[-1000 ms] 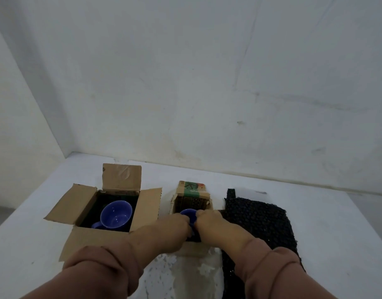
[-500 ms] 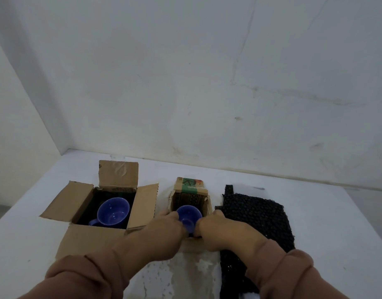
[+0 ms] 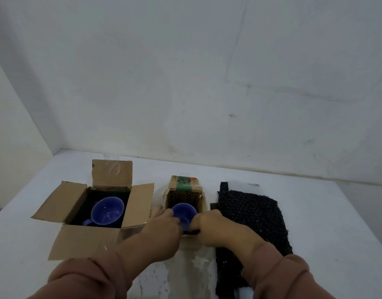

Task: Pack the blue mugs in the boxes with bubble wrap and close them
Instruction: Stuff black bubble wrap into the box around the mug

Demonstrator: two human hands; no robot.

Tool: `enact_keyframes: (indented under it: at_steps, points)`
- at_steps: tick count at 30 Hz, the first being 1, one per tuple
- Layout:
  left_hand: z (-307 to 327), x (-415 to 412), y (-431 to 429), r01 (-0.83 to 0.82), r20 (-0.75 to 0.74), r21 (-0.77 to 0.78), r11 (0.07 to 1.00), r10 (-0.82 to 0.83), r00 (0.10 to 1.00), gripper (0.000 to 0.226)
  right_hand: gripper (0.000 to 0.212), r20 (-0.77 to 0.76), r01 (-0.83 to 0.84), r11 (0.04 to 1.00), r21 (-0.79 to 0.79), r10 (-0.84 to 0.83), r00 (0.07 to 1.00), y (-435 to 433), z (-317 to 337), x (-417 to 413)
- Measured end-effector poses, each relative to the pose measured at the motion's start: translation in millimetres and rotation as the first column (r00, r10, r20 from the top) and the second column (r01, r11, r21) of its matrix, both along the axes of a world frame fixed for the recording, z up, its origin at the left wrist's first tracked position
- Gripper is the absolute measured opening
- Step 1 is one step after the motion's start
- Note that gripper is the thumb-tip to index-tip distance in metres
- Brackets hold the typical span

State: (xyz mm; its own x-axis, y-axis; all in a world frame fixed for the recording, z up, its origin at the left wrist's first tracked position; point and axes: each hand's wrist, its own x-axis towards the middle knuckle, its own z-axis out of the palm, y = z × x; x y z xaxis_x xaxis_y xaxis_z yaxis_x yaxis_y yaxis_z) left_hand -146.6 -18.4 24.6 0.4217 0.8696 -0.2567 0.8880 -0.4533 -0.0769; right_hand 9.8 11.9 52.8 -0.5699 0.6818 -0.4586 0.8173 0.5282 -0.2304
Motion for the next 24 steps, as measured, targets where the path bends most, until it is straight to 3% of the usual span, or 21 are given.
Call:
enact_keyframes:
  at_steps: [1, 3, 4, 5, 7, 9, 11, 15, 17, 19, 20, 21, 22, 24]
  points:
    - [-0.7, 0.9, 0.2, -0.016, 0.028, 0.002, 1.0, 0.016, 0.999, 0.028, 0.035, -0.178, 0.151, 0.988, -0.033, -0.154, 0.972, 0.9, 2.7, 8.5]
    - [-0.5, 4.5, -0.1, -0.055, 0.096, -0.003, 0.998, 0.055, 0.994, 0.032, 0.03, -0.466, 0.483, 0.867, -0.123, -0.481, 0.743, 2.3, 4.3, 34.0]
    - [-0.4, 7.9, 0.0, -0.06, 0.134, -0.007, 0.998, 0.06, 0.989, 0.034, 0.026, -0.517, 0.607, 0.78, -0.153, -0.587, 0.623, 2.7, -0.8, 49.6]
    - [0.5, 12.7, 0.3, -0.057, 0.181, -0.013, 0.998, 0.058, 0.982, 0.037, 0.025, -0.494, 0.69, 0.71, -0.144, -0.655, 0.571, 1.3, -7.5, 64.7]
    - [1.7, 26.8, 2.1, -0.049, 0.27, -0.041, 0.998, 0.058, 0.961, 0.04, 0.027, -0.273, 0.719, 0.691, -0.076, -0.708, 0.651, -7.3, -25.9, 88.6]
    - [-4.5, 44.6, 4.7, -0.015, 0.386, -0.038, 0.999, 0.029, 0.922, 0.04, 0.031, -0.054, 0.638, 0.768, -0.055, -0.64, 0.766, -22.3, -48.5, 101.1]
    - [-7.8, 63.7, 0.9, 0.032, 0.487, -0.043, 0.999, -0.007, 0.874, 0.039, 0.041, 0.042, 0.563, 0.827, 0.01, -0.563, 0.826, -38.6, -67.1, 104.6]
    - [-25.2, 95.2, -3.9, 0.181, 0.599, 0.07, 0.981, -0.186, 0.779, 0.036, 0.026, -0.095, 0.554, 0.806, 0.207, -0.548, 0.831, -53.2, -88.9, 105.9]
    - [-24.2, 112.4, -8.8, 0.145, 0.64, -0.061, 0.988, -0.072, 0.765, 0.037, 0.023, -0.204, 0.594, 0.777, 0.211, -0.559, 0.804, -53.7, -96.0, 110.0]
    - [-29.2, 125.6, -11.5, -0.02, 0.62, -0.274, 0.962, 0.192, 0.76, 0.046, 0.02, -0.383, 0.684, 0.717, 0.134, -0.599, 0.703, -53.0, -98.5, 118.3]
    - [-30.1, 131.9, -11.2, -0.122, 0.604, -0.388, 0.913, 0.353, 0.715, 0.053, 0.017, -0.47, 0.734, 0.674, 0.083, -0.623, 0.625, -52.7, -96.2, 122.0]
    - [-31.1, 136.9, -10.3, -0.211, 0.617, -0.499, 0.841, 0.516, 0.595, 0.058, 0.013, -0.546, 0.777, 0.628, 0.045, -0.636, 0.546, -52.3, -92.1, 125.3]
    - [-27.9, 141.4, -9.7, -0.263, 0.606, -0.63, 0.73, 0.675, 0.421, 0.059, 0.01, -0.615, 0.806, 0.592, 0.025, -0.626, 0.479, -51.9, -88.6, 128.3]
    - [-22.7, 147.9, -1.9, -0.155, 0.478, -0.867, 0.474, 0.878, 0.013, 0.049, 0.006, -0.728, 0.816, 0.577, 0.036, -0.545, 0.417, -53.4, -82.0, 130.9]
